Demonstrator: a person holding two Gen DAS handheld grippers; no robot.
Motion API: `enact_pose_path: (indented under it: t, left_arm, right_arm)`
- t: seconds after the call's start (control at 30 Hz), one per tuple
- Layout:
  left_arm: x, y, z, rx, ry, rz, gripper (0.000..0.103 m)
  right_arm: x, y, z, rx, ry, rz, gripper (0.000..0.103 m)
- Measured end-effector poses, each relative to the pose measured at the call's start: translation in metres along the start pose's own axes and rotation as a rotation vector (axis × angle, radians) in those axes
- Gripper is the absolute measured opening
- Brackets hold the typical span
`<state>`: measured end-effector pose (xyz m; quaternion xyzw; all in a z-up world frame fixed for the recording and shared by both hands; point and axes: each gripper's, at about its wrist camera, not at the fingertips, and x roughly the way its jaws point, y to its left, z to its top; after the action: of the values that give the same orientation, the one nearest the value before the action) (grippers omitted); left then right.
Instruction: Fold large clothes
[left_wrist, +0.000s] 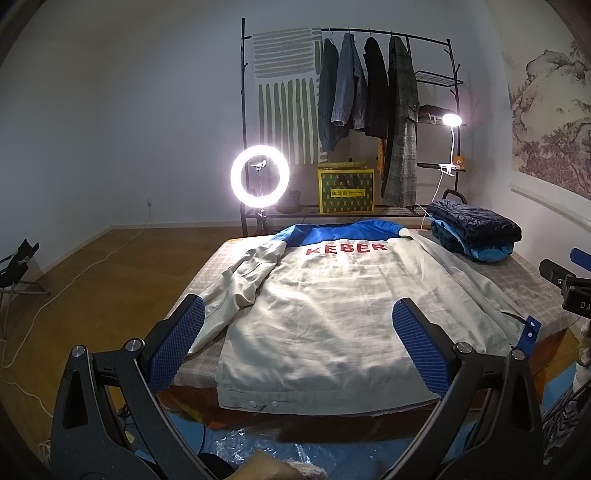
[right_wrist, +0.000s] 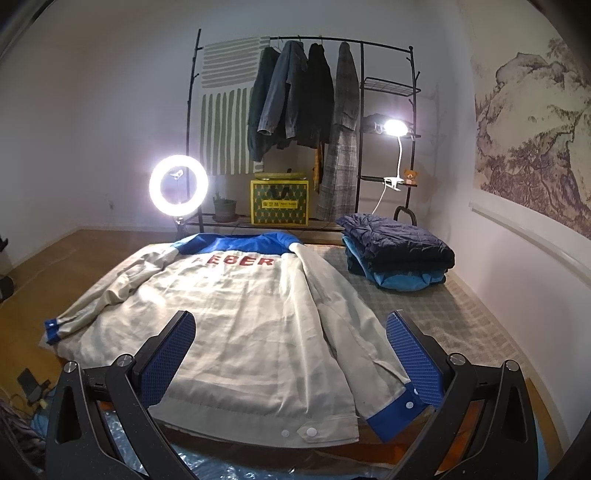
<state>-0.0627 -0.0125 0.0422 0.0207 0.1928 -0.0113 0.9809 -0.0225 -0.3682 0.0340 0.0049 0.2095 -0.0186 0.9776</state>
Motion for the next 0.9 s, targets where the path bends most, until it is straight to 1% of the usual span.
enact_pose_path:
  t: [0.53,0.73,0.9]
  left_arm:
    - [-0.003,0.002,0.004,-0.003,-0.001,0.006,0.103]
    - [0.011,0.009,0.011,0.0,0.019,0.012,0.103]
    - [0.035,0.022,0.016,-0.003,0.044,0.015,0.103]
  right_arm:
    - [-0.001,0.002,0.001,-0.002,0.007,0.002,0.103]
    - [0.011,0.012,0.008,-0.016,0.022,0.023,0.103]
    - [0.026,0.026,0.017,-0.027,0.029,0.052,0.103]
